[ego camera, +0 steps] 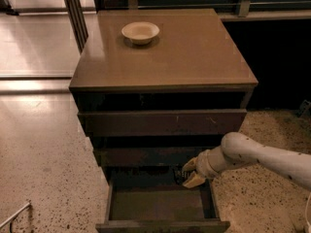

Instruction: Place rxbar chocolate into bottom drawer

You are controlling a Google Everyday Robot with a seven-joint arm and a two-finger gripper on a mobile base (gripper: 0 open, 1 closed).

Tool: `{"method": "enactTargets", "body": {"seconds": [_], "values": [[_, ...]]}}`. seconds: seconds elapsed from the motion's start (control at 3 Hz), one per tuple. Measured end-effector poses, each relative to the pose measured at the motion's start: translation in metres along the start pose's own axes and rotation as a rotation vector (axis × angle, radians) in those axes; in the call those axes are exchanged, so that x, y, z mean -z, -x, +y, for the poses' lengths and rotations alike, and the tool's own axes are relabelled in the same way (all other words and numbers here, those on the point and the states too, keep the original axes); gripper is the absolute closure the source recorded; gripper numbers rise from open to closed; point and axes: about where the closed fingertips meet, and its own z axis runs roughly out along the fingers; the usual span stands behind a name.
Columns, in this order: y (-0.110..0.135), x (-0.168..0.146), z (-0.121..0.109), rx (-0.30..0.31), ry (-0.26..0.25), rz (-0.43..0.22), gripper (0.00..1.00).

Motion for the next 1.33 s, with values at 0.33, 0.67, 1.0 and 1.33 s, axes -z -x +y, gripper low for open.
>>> {"method": "enactTargets", "body": {"seconds": [0.33, 0.67, 1.0, 1.33], "values": [[0.0, -0.002, 0.001, 0.001, 0.006, 0.002, 1.0], [-0.026, -0.029, 0.004, -0.008, 0.004, 0.004, 1.0], [-0.062, -0.077, 0.004, 0.006, 0.002, -0.005, 1.0], [-0.1, -0.127, 0.009, -0.009, 0.038, -0.023, 1.0]]}}
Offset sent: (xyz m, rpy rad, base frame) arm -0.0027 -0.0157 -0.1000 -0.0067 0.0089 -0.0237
